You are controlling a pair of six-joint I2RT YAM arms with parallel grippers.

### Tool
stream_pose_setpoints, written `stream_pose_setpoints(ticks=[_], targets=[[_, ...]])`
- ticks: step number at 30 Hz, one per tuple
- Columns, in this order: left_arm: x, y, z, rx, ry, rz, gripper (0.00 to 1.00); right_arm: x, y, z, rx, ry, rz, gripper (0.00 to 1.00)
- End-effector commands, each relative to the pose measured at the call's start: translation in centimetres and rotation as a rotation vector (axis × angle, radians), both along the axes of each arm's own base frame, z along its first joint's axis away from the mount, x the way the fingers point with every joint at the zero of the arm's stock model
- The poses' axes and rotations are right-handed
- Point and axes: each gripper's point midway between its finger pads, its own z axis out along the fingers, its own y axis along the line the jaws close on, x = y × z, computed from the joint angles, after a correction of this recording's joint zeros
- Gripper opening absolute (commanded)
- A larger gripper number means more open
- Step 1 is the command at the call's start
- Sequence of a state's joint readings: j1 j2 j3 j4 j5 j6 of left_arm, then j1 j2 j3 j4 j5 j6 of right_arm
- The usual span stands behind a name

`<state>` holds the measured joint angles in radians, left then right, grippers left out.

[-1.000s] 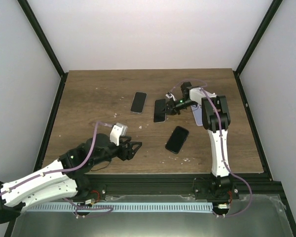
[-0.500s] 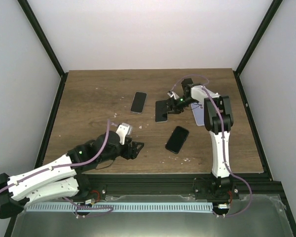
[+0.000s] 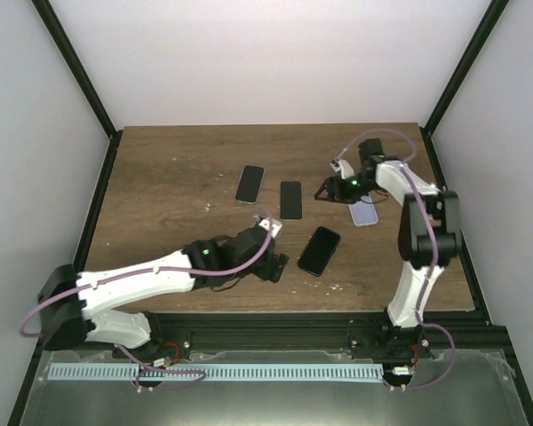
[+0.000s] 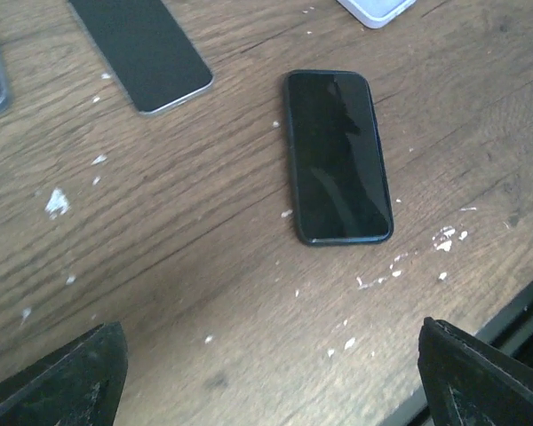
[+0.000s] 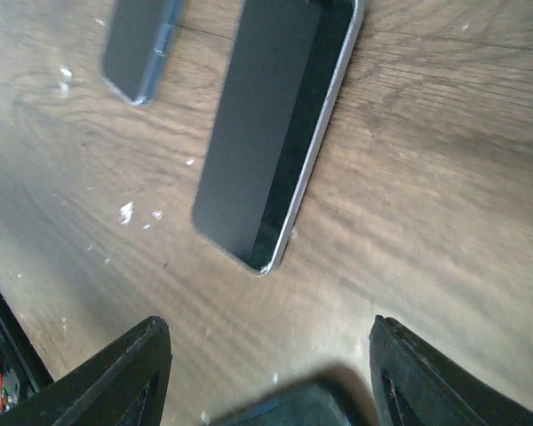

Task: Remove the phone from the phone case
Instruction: Pick up the phone at the center of the board.

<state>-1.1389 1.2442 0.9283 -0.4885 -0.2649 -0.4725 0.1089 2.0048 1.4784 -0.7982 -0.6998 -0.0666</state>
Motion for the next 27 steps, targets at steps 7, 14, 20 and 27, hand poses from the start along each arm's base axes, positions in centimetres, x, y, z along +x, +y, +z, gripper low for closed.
stream_pose_setpoints(ticks=[7, 14, 20, 27], targets=[[3.5, -7.4, -3.6, 0.216, 0.093, -0.135, 1.0, -2.2, -11.0, 11.5, 0.08, -0.504, -0.277, 0.64], [6.1, -12.0, -6.4, 0.277, 0.156, -0.188, 1.0, -3.1, -13.8, 12.4, 0.169, -0.531, -0.343, 0.64], [7.1, -14.6, -8.8, 0.336, 0.25, -0.22, 1.0, -3.2, -13.4, 11.6, 0.21, -0.503, -0.326, 0.64], [8.8, -15.8, -11.2, 0.404, 0.239, -0.206, 1.0, -3.2, -13.0, 11.0, 0.243, -0.476, -0.313, 0.64]])
